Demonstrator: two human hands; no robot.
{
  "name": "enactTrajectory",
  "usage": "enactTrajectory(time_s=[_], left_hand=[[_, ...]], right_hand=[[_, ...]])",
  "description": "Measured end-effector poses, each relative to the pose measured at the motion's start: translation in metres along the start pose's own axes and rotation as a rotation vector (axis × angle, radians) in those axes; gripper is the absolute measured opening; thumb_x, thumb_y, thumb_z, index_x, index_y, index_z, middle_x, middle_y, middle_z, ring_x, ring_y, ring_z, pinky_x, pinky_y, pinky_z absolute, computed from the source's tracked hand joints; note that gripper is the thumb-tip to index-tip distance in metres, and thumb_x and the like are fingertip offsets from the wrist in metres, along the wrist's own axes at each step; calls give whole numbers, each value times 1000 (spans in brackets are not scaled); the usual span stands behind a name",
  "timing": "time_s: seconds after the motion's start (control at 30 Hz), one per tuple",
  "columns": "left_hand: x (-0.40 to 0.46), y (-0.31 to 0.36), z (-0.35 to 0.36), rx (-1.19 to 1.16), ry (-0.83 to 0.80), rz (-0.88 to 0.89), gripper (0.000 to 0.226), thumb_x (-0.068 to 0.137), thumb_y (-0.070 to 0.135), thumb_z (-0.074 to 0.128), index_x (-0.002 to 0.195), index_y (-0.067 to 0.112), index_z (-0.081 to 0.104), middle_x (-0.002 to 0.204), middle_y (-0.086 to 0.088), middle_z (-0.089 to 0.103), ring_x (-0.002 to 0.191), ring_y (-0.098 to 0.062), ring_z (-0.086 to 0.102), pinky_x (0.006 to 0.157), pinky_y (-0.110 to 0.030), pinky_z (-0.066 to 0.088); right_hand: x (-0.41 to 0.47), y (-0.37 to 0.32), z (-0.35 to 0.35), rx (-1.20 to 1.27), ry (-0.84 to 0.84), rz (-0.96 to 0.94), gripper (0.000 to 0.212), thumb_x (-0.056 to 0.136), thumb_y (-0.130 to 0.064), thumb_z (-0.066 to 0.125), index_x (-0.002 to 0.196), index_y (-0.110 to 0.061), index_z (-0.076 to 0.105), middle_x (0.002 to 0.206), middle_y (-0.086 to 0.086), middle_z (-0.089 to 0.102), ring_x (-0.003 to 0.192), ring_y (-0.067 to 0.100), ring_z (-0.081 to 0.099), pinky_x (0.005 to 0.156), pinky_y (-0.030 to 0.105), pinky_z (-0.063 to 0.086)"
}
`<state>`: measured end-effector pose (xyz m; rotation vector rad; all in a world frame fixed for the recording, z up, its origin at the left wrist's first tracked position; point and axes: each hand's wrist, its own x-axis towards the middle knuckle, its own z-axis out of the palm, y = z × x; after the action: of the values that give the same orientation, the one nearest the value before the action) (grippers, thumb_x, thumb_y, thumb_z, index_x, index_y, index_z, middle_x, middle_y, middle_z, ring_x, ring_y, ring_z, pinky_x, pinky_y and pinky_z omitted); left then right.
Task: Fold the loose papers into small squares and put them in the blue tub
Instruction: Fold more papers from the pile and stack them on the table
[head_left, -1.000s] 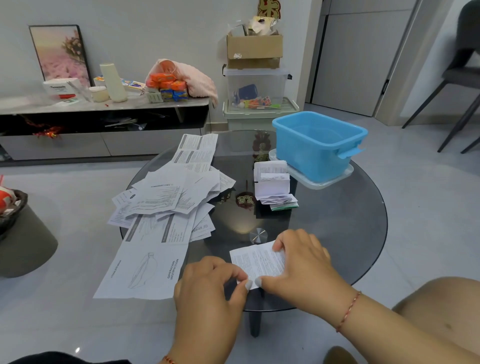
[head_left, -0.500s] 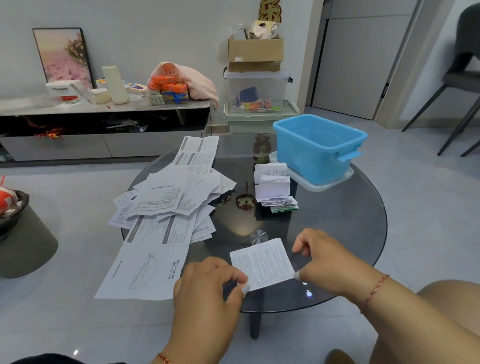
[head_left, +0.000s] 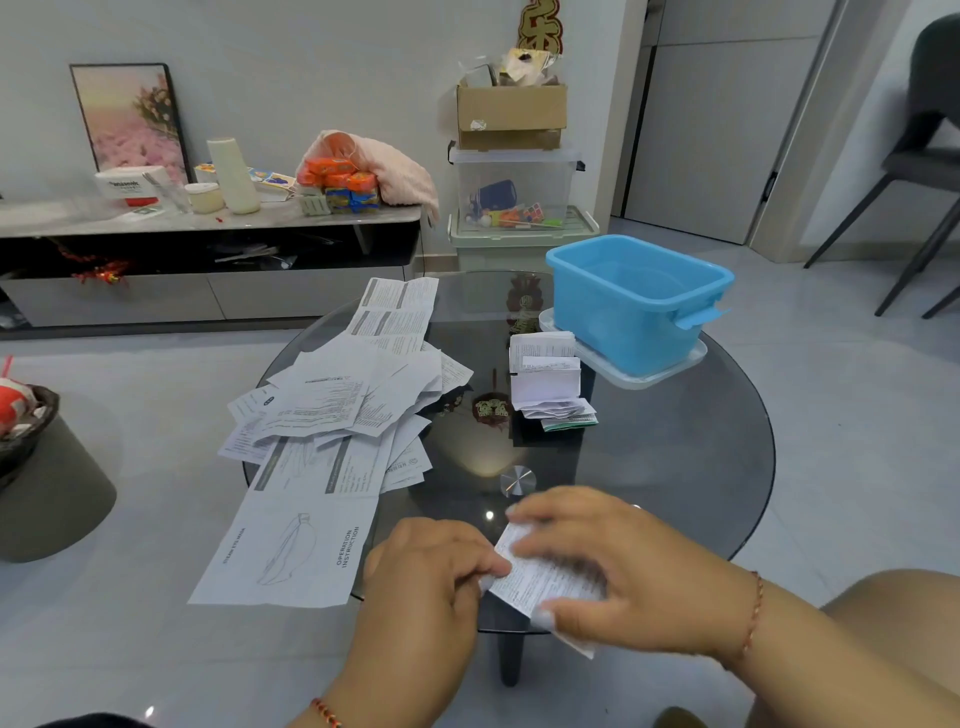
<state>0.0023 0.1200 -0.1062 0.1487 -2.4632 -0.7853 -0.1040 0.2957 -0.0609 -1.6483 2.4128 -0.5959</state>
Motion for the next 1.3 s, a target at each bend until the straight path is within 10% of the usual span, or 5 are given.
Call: enactTrajectory(time_s=[0.4,0.6,0.83,1.0,1.3], left_hand=[[-14,-2,5,124,-47,514,30,66,38,63,93,26,64,90,10,61,84,-11,54,80,-26,39],[-11,-5,2,131,22,507,10,78,25,57,79,22,66,84,12,62,78,-11,53,96,-24,38],[-20,-4,8,16,113,244,6,72,33,61,74,29,56,89,18,58,83,-2,52,105,-22,35],[-22,11,9,72,194,-97,25,65,51,58,51,31,55,86,19,54,80,-6,48,66,-31,44],[-21,18,15,254,153,-214,38,46,35,91,45,35,53,82,21,52,76,-7,45,72,-32,35]], right_hand=[[-10,-20,3,-307,-27,-52,78,73,-81,39,116,-20,60,103,-9,49,97,11,47,83,25,45],[-12,-13,0,-212,-26,-60,46,79,-60,51,102,-24,66,98,-11,51,92,8,47,75,26,49],[-5,-5,4,-15,101,91,25,82,-44,56,81,-27,75,83,-13,61,78,-1,50,66,6,37],[1,4,8,98,143,281,28,77,-41,73,63,-18,67,77,-12,52,80,4,47,68,13,34],[8,0,15,135,161,449,28,73,-45,74,60,-28,57,85,-10,49,87,4,44,76,21,39]])
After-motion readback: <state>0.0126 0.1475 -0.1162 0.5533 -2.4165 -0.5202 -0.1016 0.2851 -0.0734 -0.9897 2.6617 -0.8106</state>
